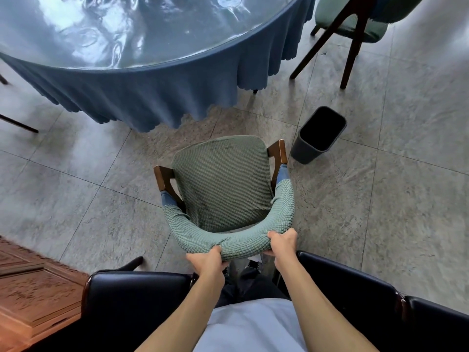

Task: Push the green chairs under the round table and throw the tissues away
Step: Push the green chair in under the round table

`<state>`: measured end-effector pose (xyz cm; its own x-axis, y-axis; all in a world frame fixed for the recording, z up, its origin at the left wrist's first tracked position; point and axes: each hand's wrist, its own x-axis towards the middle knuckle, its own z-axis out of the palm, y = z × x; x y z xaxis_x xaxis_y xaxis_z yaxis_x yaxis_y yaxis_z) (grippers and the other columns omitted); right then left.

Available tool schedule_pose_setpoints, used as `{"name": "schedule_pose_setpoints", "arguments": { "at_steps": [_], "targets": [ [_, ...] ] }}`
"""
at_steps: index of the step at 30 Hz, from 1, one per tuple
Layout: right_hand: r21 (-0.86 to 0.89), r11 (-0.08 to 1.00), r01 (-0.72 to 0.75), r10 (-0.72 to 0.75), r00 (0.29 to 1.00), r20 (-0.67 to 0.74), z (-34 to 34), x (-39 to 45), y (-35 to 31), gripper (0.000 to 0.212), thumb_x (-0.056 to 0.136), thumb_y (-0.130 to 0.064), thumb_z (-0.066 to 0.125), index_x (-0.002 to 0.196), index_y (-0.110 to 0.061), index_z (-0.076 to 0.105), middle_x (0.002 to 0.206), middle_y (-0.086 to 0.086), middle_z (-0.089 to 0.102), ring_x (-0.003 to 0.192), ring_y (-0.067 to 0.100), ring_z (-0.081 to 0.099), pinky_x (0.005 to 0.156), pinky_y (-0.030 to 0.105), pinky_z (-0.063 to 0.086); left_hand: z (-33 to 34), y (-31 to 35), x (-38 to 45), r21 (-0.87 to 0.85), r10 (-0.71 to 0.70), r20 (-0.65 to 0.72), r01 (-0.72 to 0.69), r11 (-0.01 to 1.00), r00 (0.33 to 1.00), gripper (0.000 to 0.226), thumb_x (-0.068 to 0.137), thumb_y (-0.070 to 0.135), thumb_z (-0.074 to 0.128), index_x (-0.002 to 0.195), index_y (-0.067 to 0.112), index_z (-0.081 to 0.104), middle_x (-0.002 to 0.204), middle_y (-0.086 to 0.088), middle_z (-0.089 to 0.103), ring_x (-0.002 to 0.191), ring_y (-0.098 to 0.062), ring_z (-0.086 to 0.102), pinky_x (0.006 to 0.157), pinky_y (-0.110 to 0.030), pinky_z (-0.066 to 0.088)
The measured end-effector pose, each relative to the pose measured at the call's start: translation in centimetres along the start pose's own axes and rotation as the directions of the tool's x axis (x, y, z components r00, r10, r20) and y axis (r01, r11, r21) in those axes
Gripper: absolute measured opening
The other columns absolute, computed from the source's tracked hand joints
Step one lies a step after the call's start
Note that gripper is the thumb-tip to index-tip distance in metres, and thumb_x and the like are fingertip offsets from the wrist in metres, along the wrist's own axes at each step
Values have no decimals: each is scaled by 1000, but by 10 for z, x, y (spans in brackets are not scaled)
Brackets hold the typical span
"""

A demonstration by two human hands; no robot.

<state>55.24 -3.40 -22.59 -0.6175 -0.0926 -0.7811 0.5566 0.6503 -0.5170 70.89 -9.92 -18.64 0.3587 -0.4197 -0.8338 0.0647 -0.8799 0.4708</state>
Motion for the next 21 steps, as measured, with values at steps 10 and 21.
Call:
{"name": "schedule_pose_setpoints", "arguments": {
  "at_steps": [10,21],
  "targets": [
    [-19,1000,0,0,999,39,-20,13,-30,28,89,-1,61,113,-5,46,116,16,58,99,35,62,64,53,63,28,-8,-14,-17,-17,-20,17,1000,1000,60,80,-11,70,126,11,37,132,-19,48,108,-41,59,56,-45,61],
    [-40,999,2,0,998,64,-27,20,-35,33,89,-3,62,117,-5,45,121,18,58,101,35,62,68,56,62,35,-10,-21,-108,-32,18,34,994,999,64,84,-12,68,134,13,36,135,-18,47,105,-37,56,54,-43,61]
  ]
}}
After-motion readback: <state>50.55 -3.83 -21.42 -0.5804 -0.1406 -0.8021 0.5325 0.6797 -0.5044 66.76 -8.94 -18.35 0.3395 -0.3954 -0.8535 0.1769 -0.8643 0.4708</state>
